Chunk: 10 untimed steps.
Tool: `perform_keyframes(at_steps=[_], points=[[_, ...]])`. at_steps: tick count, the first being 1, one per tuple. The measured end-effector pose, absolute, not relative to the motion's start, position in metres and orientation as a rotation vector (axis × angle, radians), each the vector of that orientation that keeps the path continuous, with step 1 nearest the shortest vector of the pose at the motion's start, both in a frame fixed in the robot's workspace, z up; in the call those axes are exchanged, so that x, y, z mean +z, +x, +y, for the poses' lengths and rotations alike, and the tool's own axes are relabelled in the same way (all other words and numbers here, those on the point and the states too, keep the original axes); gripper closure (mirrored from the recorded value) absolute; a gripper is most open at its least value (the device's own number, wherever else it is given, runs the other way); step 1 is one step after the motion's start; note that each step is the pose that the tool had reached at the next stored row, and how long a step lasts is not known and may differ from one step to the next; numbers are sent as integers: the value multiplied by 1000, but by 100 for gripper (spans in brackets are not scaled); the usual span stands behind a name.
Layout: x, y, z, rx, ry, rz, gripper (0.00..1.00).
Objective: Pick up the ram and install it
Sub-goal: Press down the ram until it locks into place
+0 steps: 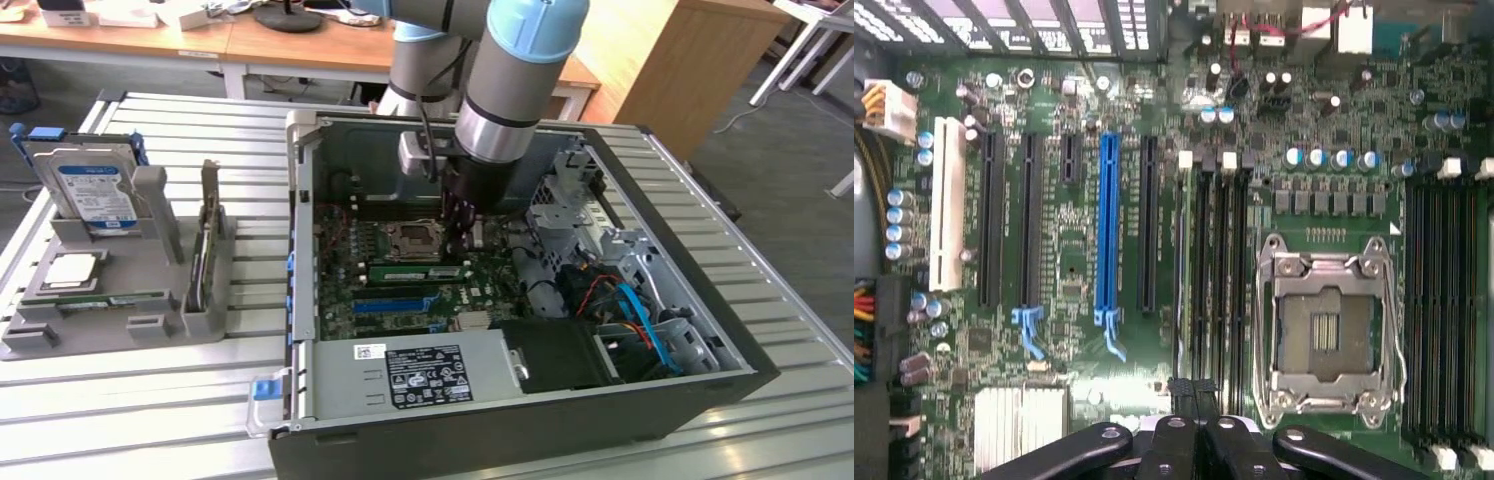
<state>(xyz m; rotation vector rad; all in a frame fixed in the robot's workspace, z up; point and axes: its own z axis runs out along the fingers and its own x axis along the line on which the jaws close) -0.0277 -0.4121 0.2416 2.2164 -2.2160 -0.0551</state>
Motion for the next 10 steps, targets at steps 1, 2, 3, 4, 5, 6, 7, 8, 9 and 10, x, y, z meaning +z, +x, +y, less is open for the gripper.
perform_keyframes(at_steps=[1, 2, 3, 4, 5, 6, 7, 8, 9, 10], points=[[242, -30, -412, -55, 2217, -2216, 89], [242, -31, -412, -54, 2217, -2216, 89], [242, -33, -412, -54, 2217, -2216, 89], [242, -35, -412, -53, 2217, -2217, 89], [242, -37, -412, -53, 2217, -2217, 89], [242, -39, -412, -53, 2218, -2217, 89], [242, -40, -412, -52, 2218, -2217, 89], [242, -42, -412, -52, 2218, -2217, 89], [242, -44, -412, -52, 2218, -2217, 89], [242, -46, -412, -51, 2218, -2218, 89]])
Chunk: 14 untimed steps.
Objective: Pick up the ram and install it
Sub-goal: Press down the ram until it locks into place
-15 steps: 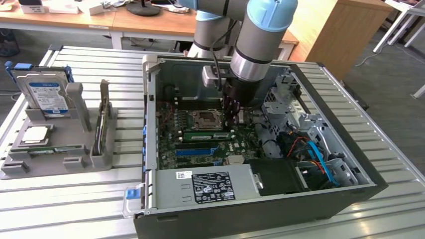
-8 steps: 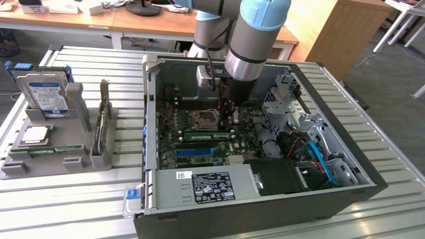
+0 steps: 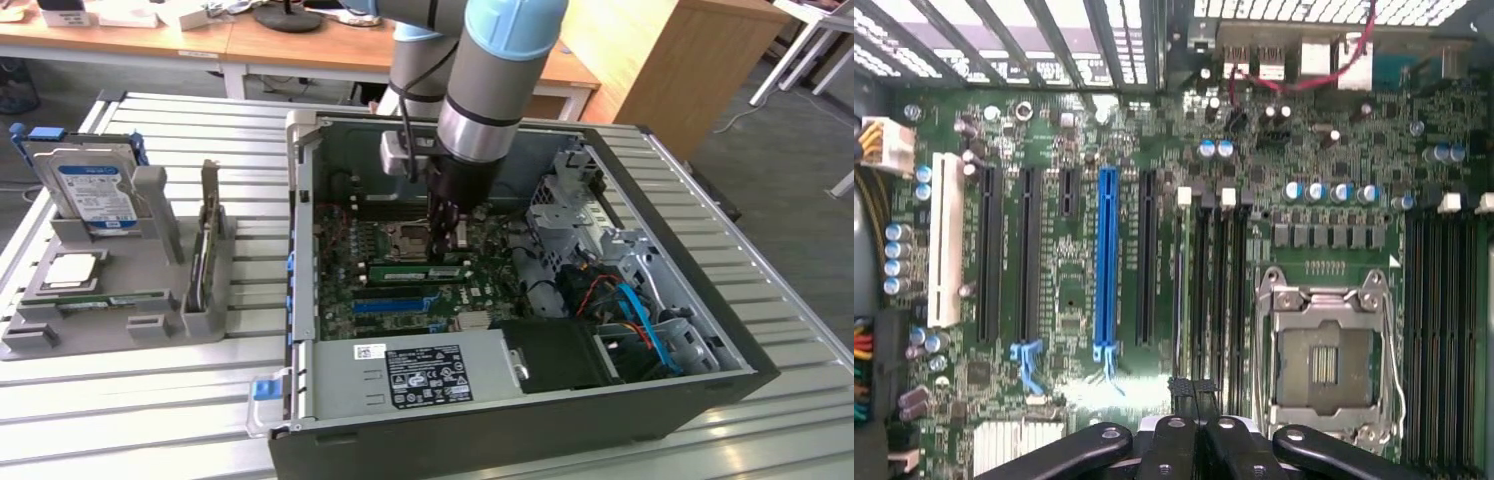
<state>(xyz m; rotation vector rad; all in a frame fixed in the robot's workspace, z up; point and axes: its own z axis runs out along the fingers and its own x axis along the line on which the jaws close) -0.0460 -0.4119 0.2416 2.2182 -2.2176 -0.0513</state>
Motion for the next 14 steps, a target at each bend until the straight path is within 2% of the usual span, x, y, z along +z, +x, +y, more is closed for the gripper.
perform_keyframes(at_steps=[14], points=[[242, -74, -411, -49, 2219, -2219, 89]])
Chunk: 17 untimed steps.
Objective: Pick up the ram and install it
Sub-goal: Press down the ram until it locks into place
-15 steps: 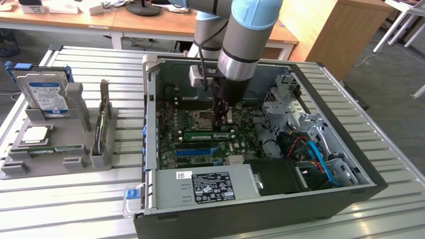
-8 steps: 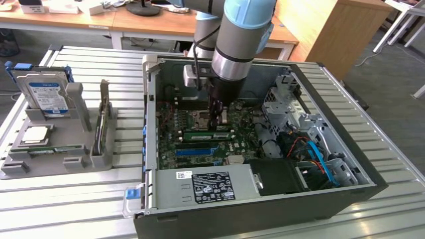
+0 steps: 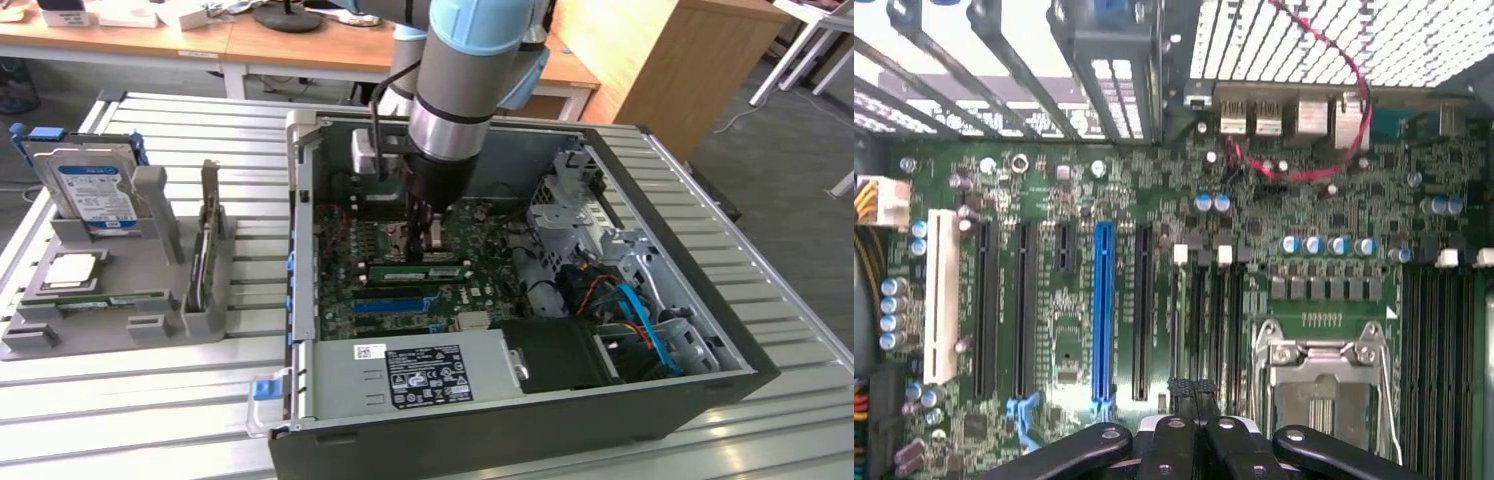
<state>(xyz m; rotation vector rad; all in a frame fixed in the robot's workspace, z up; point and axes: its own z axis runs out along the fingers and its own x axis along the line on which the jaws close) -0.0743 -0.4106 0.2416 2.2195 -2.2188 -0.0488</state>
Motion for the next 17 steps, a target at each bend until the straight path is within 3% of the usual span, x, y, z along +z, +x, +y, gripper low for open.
perform_keyframes(at_steps=[17], points=[[242, -86, -411, -49, 2220, -2219, 89]])
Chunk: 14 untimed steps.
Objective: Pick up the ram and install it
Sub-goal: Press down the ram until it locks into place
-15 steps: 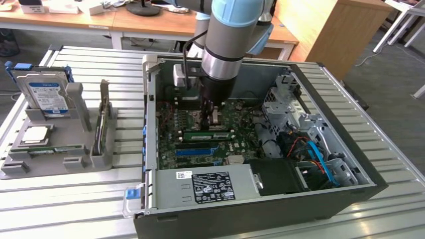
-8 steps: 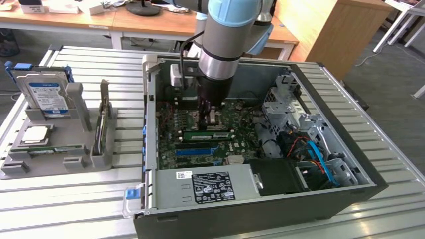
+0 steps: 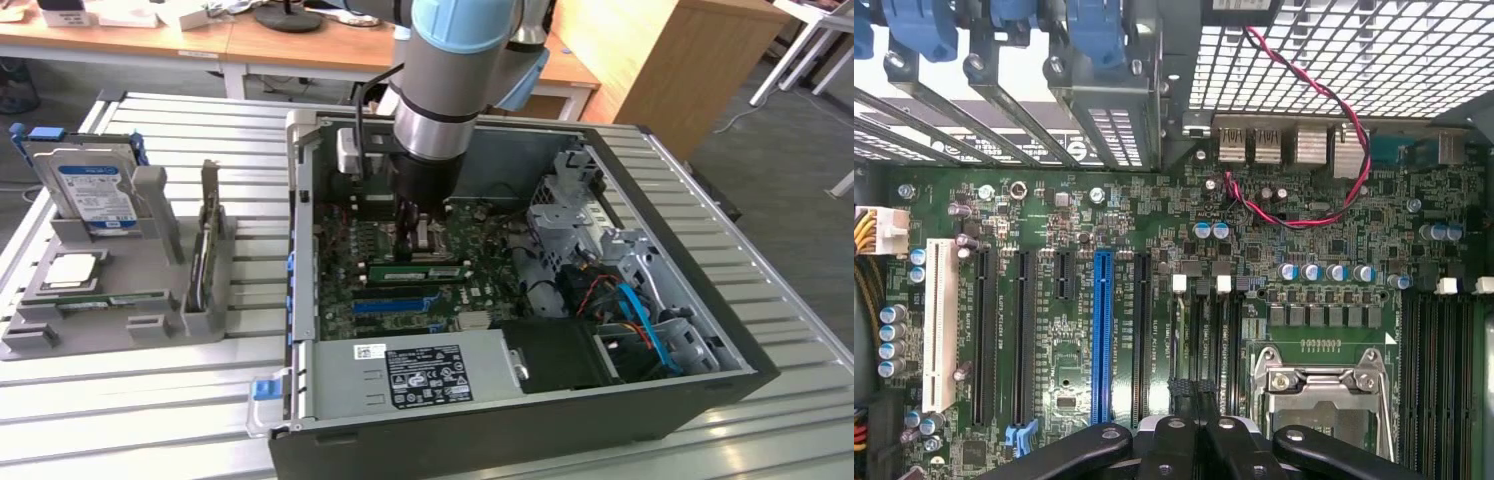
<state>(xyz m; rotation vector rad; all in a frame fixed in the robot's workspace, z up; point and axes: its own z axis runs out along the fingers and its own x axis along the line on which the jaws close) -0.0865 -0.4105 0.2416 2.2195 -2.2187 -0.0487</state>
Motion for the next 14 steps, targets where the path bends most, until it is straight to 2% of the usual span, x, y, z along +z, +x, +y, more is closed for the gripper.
perform_keyframes(at_steps=[14], points=[[241, -87, -413, -49, 2220, -2219, 89]])
